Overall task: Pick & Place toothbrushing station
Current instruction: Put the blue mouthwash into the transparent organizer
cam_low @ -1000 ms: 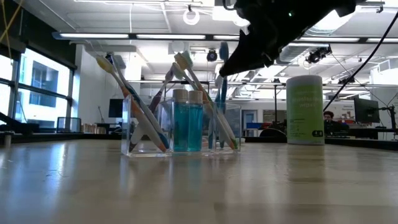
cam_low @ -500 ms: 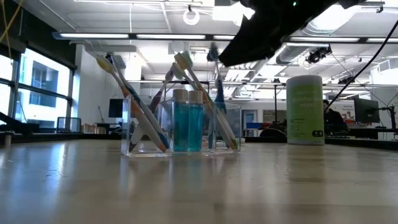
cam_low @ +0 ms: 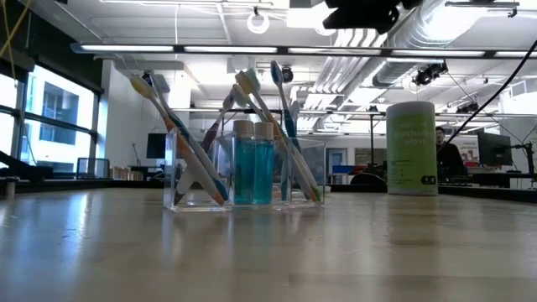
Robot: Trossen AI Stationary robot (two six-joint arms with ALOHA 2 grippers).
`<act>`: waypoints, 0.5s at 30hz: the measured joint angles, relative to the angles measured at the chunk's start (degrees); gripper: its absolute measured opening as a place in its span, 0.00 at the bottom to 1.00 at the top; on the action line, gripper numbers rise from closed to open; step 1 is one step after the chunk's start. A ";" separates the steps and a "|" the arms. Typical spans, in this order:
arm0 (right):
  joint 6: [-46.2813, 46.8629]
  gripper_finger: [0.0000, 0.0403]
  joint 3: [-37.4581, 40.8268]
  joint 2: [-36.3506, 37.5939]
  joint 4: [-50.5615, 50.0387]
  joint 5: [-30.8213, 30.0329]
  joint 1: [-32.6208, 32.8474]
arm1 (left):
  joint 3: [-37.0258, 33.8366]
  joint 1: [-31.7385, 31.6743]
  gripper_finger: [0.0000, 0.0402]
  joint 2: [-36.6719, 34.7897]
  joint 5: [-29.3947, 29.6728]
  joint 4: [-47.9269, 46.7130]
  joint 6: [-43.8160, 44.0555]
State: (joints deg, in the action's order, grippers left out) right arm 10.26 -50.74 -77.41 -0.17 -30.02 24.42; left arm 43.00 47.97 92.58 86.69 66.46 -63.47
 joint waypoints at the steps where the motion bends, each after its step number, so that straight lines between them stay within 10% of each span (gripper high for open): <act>1: -0.01 0.56 0.00 0.01 -0.19 0.00 0.68 | 0.00 -0.24 0.45 0.00 0.19 -0.06 -0.54; 9: -0.02 0.56 0.00 0.07 -0.65 0.00 3.94 | 0.00 -4.75 0.45 -0.13 1.98 -1.51 -5.09; 15: -2.78 0.56 0.00 0.07 -0.72 -0.06 3.91 | -0.02 -9.61 0.45 -0.22 -8.28 3.67 -14.82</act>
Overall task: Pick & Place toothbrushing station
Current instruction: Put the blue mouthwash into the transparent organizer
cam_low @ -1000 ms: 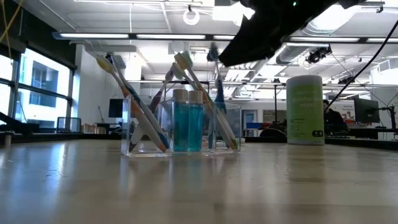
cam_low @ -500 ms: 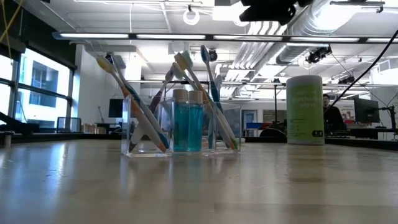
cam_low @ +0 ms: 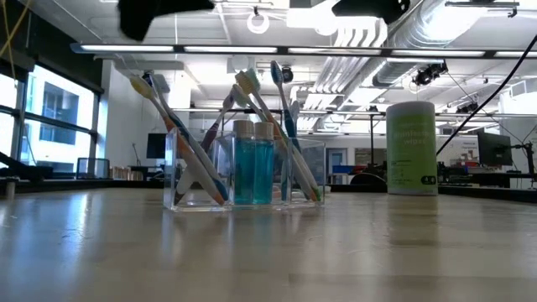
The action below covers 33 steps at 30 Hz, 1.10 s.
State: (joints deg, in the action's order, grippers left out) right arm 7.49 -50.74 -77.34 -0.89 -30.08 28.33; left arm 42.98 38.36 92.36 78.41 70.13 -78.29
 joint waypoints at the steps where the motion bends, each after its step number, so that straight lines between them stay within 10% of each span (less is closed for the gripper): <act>1: -0.73 0.56 0.00 0.00 -0.06 0.02 -0.25 | 0.00 -0.46 0.45 0.00 -3.52 2.88 -2.18; 5: -1.77 0.56 0.00 0.00 -0.57 -1.73 -1.33 | 0.00 -0.84 0.45 -0.76 -10.18 13.34 -16.43; 16: -7.56 0.56 0.00 0.00 -1.02 -6.45 -4.89 | 0.02 -11.76 0.45 -12.37 3.82 15.45 -36.94; 33: -7.76 0.56 0.00 0.00 -1.04 -5.36 -5.63 | 0.02 -32.15 0.45 -21.33 4.86 11.03 -35.12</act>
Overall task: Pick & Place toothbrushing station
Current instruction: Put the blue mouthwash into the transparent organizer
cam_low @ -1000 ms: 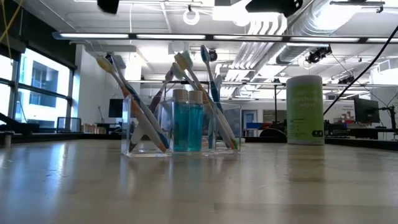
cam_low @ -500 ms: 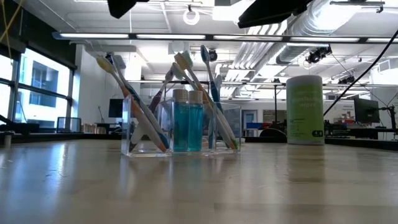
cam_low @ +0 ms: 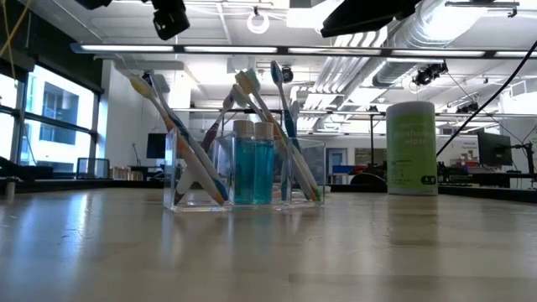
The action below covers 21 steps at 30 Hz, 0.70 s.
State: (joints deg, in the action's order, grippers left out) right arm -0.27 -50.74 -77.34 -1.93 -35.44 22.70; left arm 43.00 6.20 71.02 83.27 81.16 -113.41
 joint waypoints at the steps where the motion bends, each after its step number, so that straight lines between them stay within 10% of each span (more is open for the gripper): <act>1: 0.00 0.56 0.00 0.01 -0.02 0.00 0.00 | 0.00 -0.67 0.45 0.00 -1.17 -0.94 0.63; 10: 0.00 0.56 0.00 0.01 0.00 0.05 0.01 | 0.00 -8.89 0.45 0.00 -8.67 -3.69 3.14; 21: 0.00 0.56 0.00 0.00 0.02 0.07 0.00 | 0.00 -23.24 0.45 0.00 -8.67 -33.56 13.91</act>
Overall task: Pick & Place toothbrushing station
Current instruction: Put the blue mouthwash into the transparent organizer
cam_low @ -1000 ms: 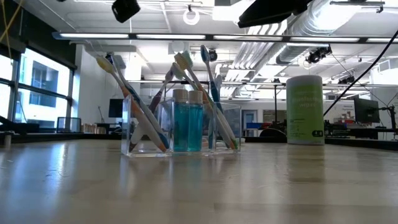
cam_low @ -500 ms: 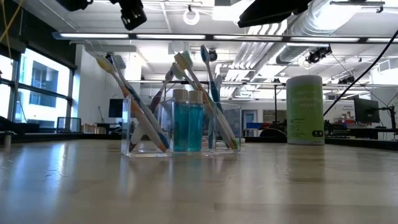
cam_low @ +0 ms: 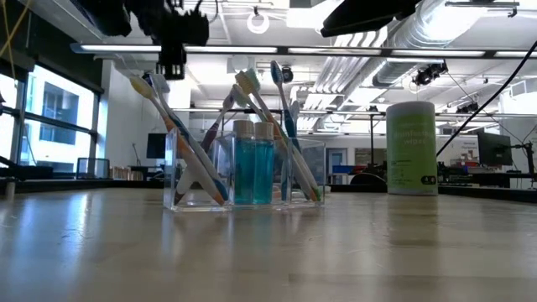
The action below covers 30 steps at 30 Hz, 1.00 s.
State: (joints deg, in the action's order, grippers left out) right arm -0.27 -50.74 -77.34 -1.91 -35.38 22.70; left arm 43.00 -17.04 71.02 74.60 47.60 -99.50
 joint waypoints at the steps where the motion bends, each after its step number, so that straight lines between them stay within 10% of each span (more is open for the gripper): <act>1: 0.00 0.56 0.00 0.00 -0.01 0.00 0.01 | 0.00 -1.15 0.45 0.00 -2.01 -2.54 3.02; 7: 0.00 0.56 0.00 0.00 0.00 0.00 0.00 | 0.00 -7.22 0.45 -0.04 -25.12 -23.28 26.63; 22: 0.02 0.56 0.00 0.00 0.00 0.02 0.00 | 9.37 -27.59 0.45 0.00 -84.20 -68.96 44.30; 30: 0.01 0.56 0.00 0.00 0.37 0.17 0.00 | 14.25 -28.54 0.45 4.56 -95.48 -67.27 43.74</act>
State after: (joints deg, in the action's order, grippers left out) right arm -0.27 -50.74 -77.34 -1.54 -35.20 22.70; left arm 57.25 -45.58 75.59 -20.89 -19.68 -55.76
